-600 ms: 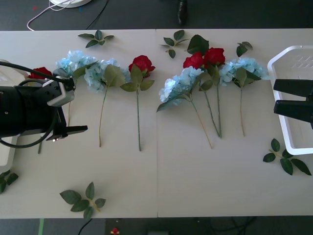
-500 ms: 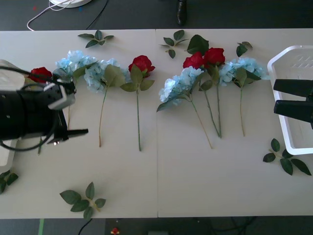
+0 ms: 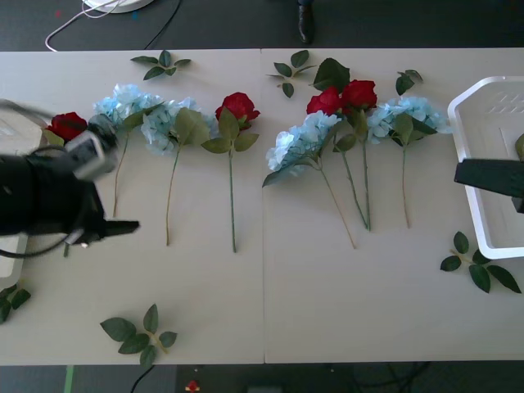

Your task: Place the red flowers into the right box and the blue flowers into the left box. If a person shows an open palm, hand one flower to the person first, then continue sorting.

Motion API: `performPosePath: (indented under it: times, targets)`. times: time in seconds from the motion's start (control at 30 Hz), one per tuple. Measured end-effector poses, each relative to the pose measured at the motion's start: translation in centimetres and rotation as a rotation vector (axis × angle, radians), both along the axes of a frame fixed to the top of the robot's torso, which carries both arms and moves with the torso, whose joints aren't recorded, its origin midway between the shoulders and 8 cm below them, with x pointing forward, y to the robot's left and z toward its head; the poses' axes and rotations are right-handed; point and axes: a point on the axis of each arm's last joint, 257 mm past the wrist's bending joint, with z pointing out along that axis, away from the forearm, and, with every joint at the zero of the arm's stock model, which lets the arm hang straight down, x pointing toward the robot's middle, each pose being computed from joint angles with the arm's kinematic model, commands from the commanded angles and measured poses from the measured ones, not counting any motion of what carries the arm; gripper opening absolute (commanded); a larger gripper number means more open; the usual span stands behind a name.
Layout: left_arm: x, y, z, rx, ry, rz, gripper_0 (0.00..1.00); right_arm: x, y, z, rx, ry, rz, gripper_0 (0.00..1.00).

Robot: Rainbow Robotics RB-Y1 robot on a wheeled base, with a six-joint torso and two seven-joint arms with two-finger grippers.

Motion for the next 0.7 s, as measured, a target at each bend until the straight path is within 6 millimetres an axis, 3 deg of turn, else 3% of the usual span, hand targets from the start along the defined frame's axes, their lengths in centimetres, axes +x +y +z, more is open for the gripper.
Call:
performPosePath:
  times: [0.2, 0.33, 0.53, 0.7]
  targets:
    - [2.0, 3.4, 2.5, -0.283, 0.393, 0.569, 1.00, 3.6, -1.8, -2.3, -0.038, 0.183, -0.203, 1.00]
    - [4.0, 6.8, 3.0, -0.318, 0.468, 0.736, 1.00, 6.3, -2.0, -3.8, -0.021, 0.324, -0.365, 1.00]
    - [5.9, 14.7, 0.1, -0.356, 0.575, 0.962, 1.00, 9.8, -2.4, -6.6, -0.131, 0.339, -0.513, 1.00]
    - [9.1, 18.9, -3.5, -0.411, 0.637, 1.126, 1.00, 12.4, -3.4, -9.4, -0.151, 0.386, -0.629, 1.00]
